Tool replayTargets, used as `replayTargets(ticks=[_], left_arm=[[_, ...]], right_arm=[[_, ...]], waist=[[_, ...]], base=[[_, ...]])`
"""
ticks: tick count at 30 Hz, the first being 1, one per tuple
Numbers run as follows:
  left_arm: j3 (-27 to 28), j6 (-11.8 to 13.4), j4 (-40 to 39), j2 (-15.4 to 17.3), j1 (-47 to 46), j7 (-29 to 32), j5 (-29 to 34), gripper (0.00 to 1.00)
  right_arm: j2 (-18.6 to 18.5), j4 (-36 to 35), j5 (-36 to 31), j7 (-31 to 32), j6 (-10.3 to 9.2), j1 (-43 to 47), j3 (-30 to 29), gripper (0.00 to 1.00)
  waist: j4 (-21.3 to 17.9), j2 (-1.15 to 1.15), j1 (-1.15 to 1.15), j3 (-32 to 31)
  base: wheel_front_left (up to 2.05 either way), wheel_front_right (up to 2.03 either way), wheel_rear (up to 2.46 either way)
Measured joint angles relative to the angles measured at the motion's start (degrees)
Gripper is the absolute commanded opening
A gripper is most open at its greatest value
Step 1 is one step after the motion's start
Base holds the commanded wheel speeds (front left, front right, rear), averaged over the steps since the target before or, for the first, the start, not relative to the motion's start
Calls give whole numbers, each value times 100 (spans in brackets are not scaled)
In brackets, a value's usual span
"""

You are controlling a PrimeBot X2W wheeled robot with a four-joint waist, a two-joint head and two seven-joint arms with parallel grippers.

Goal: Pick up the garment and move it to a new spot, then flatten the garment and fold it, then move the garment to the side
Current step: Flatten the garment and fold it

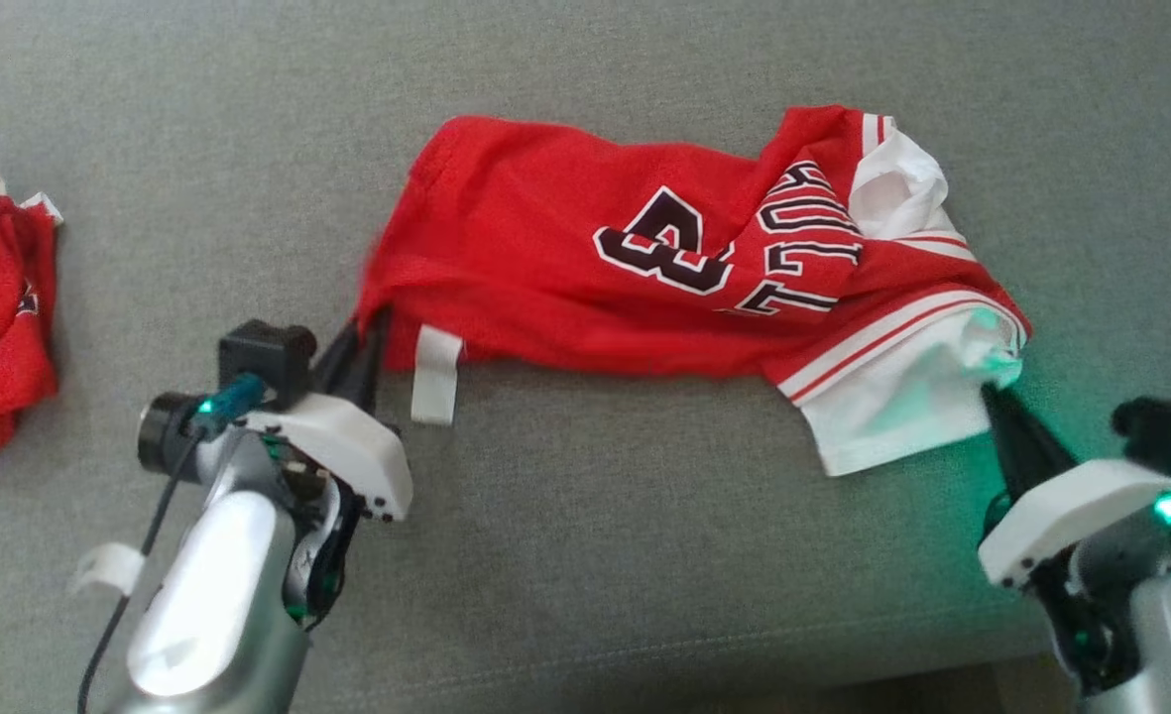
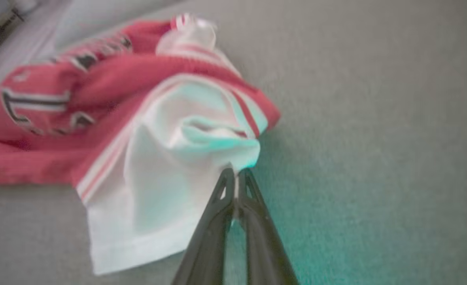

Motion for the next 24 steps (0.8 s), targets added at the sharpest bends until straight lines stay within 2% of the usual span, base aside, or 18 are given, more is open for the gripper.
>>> replayTargets(ticks=[3,10,16,24], left_arm=[[63,46,-252,9,16,-55,-49,0],[411,180,-1574,143,209,-229,-254,0],[758,403,-2929,331,130,-324,-205,0],[880,439,-4047,531,-685,35,-48,0]], right_arm=[[-21,-343,38,-163,0,-1,-16,0],[-242,-1819,20,-492,1,-66,-272,0],[-591,-2941,-97,-539,0,-722,-594,0],[-994,-3583,-65,-355,1,-1798,-873,0]], waist=[[-13,0,0,-56],[-38,0,0,-384],[-15,0,0,-756],[65,0,0,-1187]], base=[[0,0,0],[0,0,0],[0,0,0],[0,0,0]])
